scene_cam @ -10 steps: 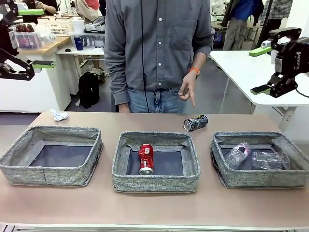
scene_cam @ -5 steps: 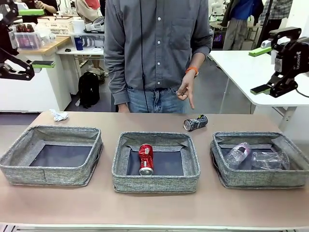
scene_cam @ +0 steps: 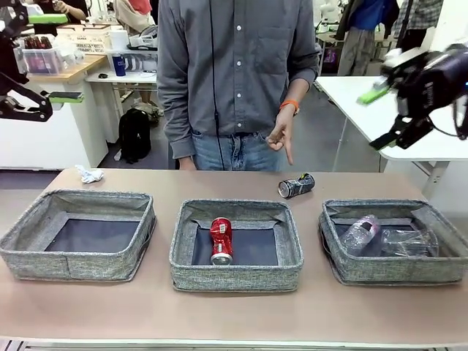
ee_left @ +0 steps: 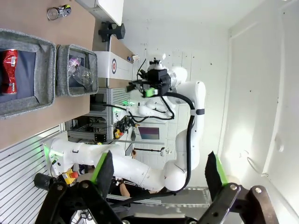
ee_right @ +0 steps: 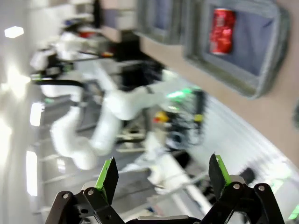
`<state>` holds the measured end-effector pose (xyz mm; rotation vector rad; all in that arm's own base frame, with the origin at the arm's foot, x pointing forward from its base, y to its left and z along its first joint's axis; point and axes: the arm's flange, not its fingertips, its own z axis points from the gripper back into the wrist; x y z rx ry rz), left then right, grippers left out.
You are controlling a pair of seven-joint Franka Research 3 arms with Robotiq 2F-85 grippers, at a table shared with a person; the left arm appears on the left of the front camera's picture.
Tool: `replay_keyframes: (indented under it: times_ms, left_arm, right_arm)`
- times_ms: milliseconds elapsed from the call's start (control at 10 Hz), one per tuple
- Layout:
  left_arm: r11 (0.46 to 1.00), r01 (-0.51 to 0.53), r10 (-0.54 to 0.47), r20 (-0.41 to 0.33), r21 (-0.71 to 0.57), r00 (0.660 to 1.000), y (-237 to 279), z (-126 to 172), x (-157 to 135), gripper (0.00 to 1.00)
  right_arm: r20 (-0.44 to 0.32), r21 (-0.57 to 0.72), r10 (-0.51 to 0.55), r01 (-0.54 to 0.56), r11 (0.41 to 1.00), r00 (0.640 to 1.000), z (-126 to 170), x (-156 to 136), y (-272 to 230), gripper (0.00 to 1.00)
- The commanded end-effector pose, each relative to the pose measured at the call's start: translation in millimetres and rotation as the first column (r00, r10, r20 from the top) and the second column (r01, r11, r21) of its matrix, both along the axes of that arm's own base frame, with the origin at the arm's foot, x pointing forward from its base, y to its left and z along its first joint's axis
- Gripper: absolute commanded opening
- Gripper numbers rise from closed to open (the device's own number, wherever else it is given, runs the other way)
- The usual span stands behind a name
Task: Sort the waste into the appropriate baskets.
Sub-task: Pick up the waste item pointed out by the person.
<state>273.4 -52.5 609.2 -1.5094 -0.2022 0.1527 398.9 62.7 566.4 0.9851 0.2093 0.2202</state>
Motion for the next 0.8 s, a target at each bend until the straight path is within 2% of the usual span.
replay_keyframes:
  times_ms: [0,100,200,300,400,500,600,700]
  left_arm:
    - [1.000,0.002,-0.002,0.000,-0.020,1.000,-3.1,3.8,-0.6,1.00]
    - [1.000,0.002,-0.002,0.000,-0.020,1.000,-3.1,3.8,-0.6,1.00]
    - [1.000,0.002,-0.002,0.000,-0.020,1.000,-3.1,3.8,-0.6,1.00]
    - [1.000,0.002,-0.002,0.000,-0.020,1.000,-3.1,3.8,-0.6,1.00]
    - [1.000,0.002,-0.002,0.000,-0.020,1.000,-3.1,3.8,-0.6,1.00]
    - [1.000,0.002,-0.002,0.000,-0.020,1.000,-3.1,3.8,-0.6,1.00]
    - [1.000,0.002,-0.002,0.000,-0.020,1.000,-3.1,3.8,-0.6,1.00]
    - [1.000,0.002,-0.002,0.000,-0.020,1.000,-3.1,3.8,-0.6,1.00]
  right_arm:
    - [0.318,-0.341,0.174,-0.059,0.938,0.932,-20.5,52.3,22.5,1.00]
    - [0.433,-0.503,0.387,-0.138,0.853,0.814,-38.9,63.1,32.2,1.00]
    - [0.448,-0.570,0.480,-0.172,0.803,0.755,-46.8,62.2,39.8,1.00]
    - [0.472,-0.555,0.487,-0.181,0.812,0.735,-44.7,58.1,44.3,1.00]
    - [0.440,-0.549,0.406,-0.118,0.828,0.801,-39.4,56.6,39.4,1.00]
    - [0.279,-0.474,0.409,-0.246,0.846,0.869,-44.9,70.2,52.5,1.00]
    - [0.279,-0.474,0.409,-0.246,0.846,0.869,-44.9,70.2,52.5,1.00]
    - [0.344,-0.544,0.451,-0.216,0.811,0.824,-39.7,70.9,50.8,1.00]
